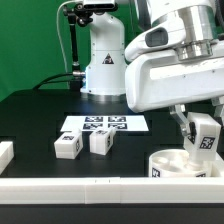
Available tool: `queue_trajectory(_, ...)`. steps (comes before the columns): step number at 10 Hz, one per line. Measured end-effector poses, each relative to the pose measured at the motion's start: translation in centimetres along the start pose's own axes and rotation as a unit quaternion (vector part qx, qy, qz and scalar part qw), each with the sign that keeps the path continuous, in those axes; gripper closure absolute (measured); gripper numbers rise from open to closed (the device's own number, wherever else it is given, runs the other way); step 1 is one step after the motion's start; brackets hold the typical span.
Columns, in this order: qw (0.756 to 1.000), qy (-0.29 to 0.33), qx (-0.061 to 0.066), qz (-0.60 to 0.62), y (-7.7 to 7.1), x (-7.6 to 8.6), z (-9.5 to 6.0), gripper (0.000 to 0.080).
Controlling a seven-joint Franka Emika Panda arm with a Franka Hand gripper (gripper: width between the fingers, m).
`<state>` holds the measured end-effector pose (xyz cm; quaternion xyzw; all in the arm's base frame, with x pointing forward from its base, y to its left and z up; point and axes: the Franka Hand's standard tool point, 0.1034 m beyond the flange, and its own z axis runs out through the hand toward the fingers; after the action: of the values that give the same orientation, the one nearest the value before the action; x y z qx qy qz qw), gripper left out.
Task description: Assemble stool
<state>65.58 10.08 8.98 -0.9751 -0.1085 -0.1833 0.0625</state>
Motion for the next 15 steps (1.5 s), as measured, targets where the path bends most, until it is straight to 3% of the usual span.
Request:
queue_trajectory(4, 1.0, 0.001, -0.001, 0.0, 0.1, -0.3, 0.3, 0.0472)
queue_trajectory(7, 1.0, 0.026, -0.013, 0.002, 0.8, -0.4, 0.1, 0.0472)
queue_trajectory(11, 1.0, 0.026, -0.013, 0.002, 0.9, -0.4, 0.1, 0.0472)
queue_trajectory(12, 1.0, 0.025, -0.016, 0.009, 1.8, -0.4, 0.0, 0.0472)
queue_trajectory(15, 0.999, 0.028, -0.015, 0.032, 2.4, -0.6, -0.1, 0.0472)
